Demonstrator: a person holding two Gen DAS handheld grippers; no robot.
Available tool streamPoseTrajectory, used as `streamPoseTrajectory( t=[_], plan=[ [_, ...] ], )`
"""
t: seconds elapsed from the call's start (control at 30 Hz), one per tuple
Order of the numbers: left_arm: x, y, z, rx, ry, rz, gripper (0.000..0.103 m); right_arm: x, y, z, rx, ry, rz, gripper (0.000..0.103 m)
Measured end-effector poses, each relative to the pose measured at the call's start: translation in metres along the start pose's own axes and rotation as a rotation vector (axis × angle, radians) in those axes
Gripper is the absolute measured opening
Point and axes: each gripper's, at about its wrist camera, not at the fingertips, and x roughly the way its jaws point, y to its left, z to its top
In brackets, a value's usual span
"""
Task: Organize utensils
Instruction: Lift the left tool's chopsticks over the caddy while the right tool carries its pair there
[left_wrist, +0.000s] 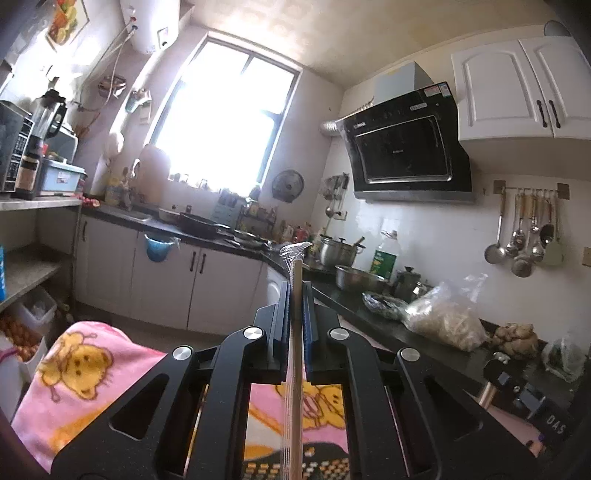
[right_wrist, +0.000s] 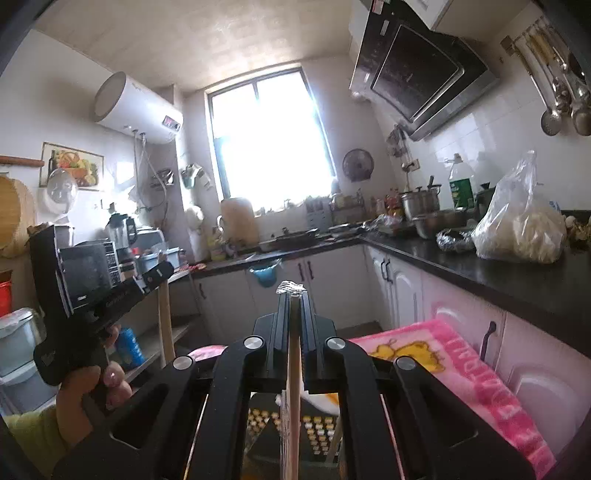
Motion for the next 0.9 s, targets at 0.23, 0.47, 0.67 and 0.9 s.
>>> streamPoseTrajectory(
  t=[0.23, 0.47, 0.67, 0.9],
  plan=[
    [0.023, 0.003, -0.014, 0.016, -0.01, 0.027, 0.001, 0.021, -0.009, 0.005, 0.013, -0.042, -0.03, 0.005],
    [0.036, 0.008, -0.039, 0.028, -0.005, 0.043, 0.001, 0.036, -0.018, -0.001, 0.007, -0.076, -0.07, 0.005],
    [0.042, 0.012, -0.058, 0.035, 0.012, 0.042, 0.001, 0.047, -0.027, -0.013, 0.009, -0.068, -0.1, 0.005],
    [0.043, 0.016, -0.073, 0.029, 0.033, 0.018, 0.001, 0.054, -0.032, -0.028, 0.013, -0.054, -0.119, 0.005]
  ],
)
